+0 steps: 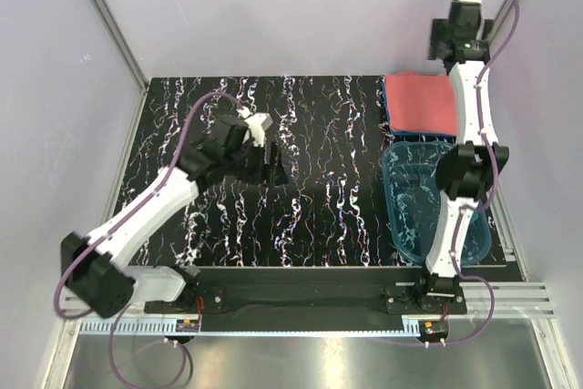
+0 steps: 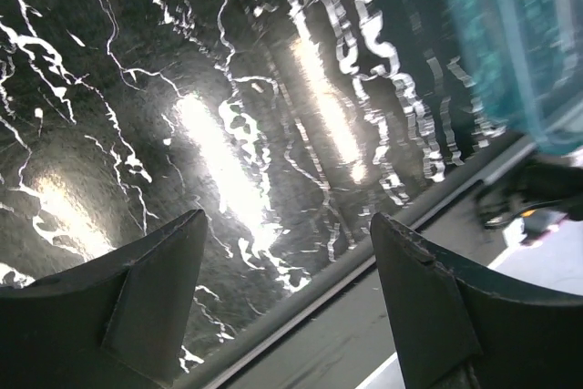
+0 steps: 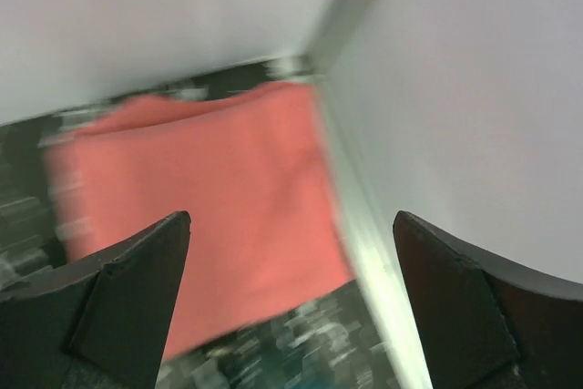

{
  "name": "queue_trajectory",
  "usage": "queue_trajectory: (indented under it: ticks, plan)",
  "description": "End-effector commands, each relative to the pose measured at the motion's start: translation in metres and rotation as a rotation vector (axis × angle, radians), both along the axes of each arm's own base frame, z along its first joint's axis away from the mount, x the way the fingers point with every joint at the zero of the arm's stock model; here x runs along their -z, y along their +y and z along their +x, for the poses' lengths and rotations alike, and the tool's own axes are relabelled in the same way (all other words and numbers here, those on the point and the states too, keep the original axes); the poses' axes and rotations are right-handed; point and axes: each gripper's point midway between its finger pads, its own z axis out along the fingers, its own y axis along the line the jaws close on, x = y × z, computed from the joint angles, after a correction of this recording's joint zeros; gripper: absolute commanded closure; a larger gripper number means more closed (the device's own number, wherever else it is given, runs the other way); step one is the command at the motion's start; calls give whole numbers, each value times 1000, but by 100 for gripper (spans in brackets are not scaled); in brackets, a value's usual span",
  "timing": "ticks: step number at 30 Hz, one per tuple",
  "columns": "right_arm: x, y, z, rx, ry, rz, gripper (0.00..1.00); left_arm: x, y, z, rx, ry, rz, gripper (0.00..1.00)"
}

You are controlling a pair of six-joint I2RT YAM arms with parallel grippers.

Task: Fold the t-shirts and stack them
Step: Neatly place the folded tshirt to the corner

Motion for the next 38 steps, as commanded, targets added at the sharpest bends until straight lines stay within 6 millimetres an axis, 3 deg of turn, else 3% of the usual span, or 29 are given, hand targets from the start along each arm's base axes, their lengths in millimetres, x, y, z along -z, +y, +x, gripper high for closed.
queue_trajectory:
  ticks: [1, 2, 3, 4, 5, 6, 7, 8, 9, 10, 11, 12, 13, 14, 15, 16, 17, 19, 20, 21, 22, 23, 24, 26, 27, 29, 30, 32, 38]
  plan:
    - [-60, 142, -53, -235, -53, 230, 0, -35, 9, -10, -59, -71, -96, 21]
    - [-46, 172, -63, -305, -7, 305, 0, -39, 13, -13, -71, -75, -107, 20]
    - [-64, 191, -82, -340, -38, 359, 0, -40, 17, -18, -92, -66, -112, 18]
    - [-67, 232, -93, -400, -48, 446, 0, -47, 22, -24, -99, -81, -129, 18]
    - [-42, 259, -108, -459, 23, 518, 0, -49, 25, -29, -114, -79, -142, 17]
    - [-59, 277, -130, -503, -11, 566, 0, -42, 30, -36, -126, -57, -130, 17]
    - [-63, 307, -141, -544, -36, 653, 0, -39, 34, -40, -144, -50, -125, 16]
    - [-29, 330, -162, -586, 62, 723, 0, -44, 41, -47, -163, -69, -141, 16]
    - [-39, 338, -183, -605, 42, 778, 1, -31, 46, -53, -197, -36, -135, 16]
    - [-40, 360, -195, -621, 30, 875, 0, -31, 49, -58, -206, -37, -157, 15]
    - [-14, 368, -225, -647, 102, 937, 0, -45, 49, -67, -217, -62, -234, 14]
    - [-6, 373, -238, -647, 113, 975, 0, -47, 51, -73, -225, -69, -277, 14]
    - [-7, 381, -247, -649, 89, 1038, 0, -31, 53, -81, -241, -44, -295, 13]
    - [33, 387, -271, -632, 170, 1056, 0, -29, 53, -86, -272, -17, -349, 12]
    - [21, 385, -291, -660, 125, 1089, 0, -45, 59, -95, -278, -87, -437, 11]
    - [16, 388, -298, -664, 76, 1148, 0, -25, 61, -100, -295, -60, -447, 9]
    - [55, 387, -320, -642, 137, 1160, 0, -26, 65, -104, -327, -66, -495, 5]
    - [38, 382, -346, -685, 55, 1251, 0, -33, 77, -117, -350, -134, -599, 4]
    - [68, 376, -360, -655, 97, 1253, 0, -19, 81, -117, -395, -115, -618, 3]
    - [56, 371, -374, -690, 53, 1283, 0, -11, 85, -121, -420, -105, -635, 2]
    - [64, 365, -383, -661, 68, 1302, 0, -22, 93, -130, -418, -161, -724, 1]
    - [83, 356, -392, -624, 90, 1294, 0, -12, 95, -131, -448, -134, -755, 1]
    - [74, 347, -402, -642, 49, 1311, 0, -7, 97, -135, -452, -113, -728, 1]
    - [103, 331, -418, -563, 99, 1292, 0, 3, 82, -145, -340, -56, -672, 1]
    - [97, 324, -426, -578, 63, 1311, 0, 3, 77, -146, -308, -55, -684, 1]
    - [122, 312, -439, -497, 103, 1317, 0, -4, 72, -154, -256, -65, -759, 1]
    - [120, 305, -443, -482, 70, 1344, 0, -1, 70, -152, -254, -62, -762, 1]
    - [139, 294, -453, -402, 98, 1351, 0, 4, 62, -156, -207, -27, -765, 1]
    - [149, 291, -469, -397, 127, 1402, 0, 6, 33, -170, -29, 112, -936, 1]
